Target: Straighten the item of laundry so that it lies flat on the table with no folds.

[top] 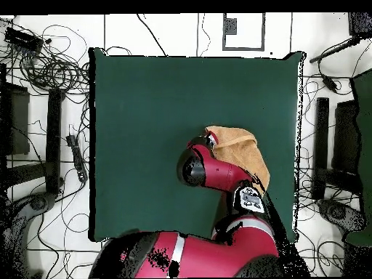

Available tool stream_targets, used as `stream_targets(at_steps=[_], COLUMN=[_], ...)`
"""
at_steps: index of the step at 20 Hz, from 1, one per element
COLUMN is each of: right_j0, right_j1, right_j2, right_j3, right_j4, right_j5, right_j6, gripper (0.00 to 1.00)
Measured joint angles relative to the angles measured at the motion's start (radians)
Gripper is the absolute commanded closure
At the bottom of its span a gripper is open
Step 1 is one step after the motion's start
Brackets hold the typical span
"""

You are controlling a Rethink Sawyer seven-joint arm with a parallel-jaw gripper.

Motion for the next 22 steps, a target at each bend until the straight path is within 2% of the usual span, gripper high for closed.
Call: stream_targets(at_steps=[7, 10, 22], right_j0=[-0.130, -0.162, -0.150], right_j1=[-0.041, -0.055, -0.074], right_j2=[0.074, 0.076, 0.081], right_j3=[0.010, 0.010, 0.024], right_j4=[0.087, 0.117, 0.189], right_j5=[0.142, 0.194, 0.228], right_j6=[0.012, 0.012, 0.013], gripper=[1.00, 1.00, 1.00])
